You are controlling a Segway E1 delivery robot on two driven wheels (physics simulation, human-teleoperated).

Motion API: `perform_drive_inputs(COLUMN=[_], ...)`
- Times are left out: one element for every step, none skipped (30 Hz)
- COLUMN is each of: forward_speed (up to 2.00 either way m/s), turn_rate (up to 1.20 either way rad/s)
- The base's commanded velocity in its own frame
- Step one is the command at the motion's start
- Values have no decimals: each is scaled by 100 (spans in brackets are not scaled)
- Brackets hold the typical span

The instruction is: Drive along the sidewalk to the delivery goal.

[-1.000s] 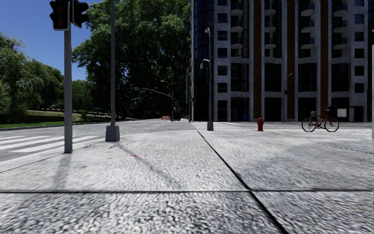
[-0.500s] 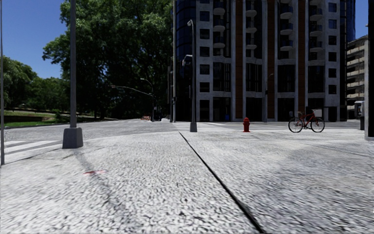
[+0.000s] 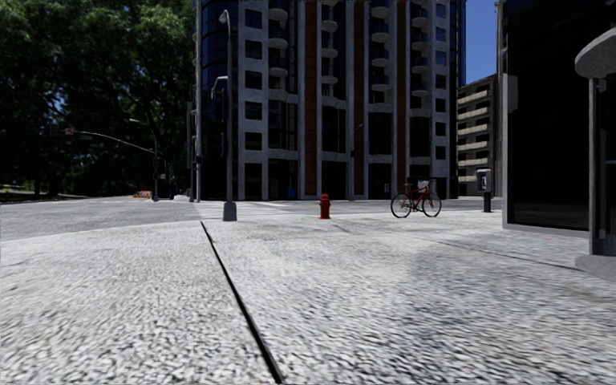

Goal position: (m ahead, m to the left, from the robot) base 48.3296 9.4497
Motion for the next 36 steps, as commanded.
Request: perform_drive_inputs(forward_speed=[200,200,200,200,200,200,200,200,200,200,200,200,200,200,200,200,200,200,200,200,200,200,200,200,200,200,200,200,200,200,200,200,200,200,200,200], turn_rate=[0,0,0,0,0,0,0,0,0,0,0,0,0,0,0,0,0,0,0,0,0,0,0,0,0,0,0,0,0,0,0,0,0,0,0,0])
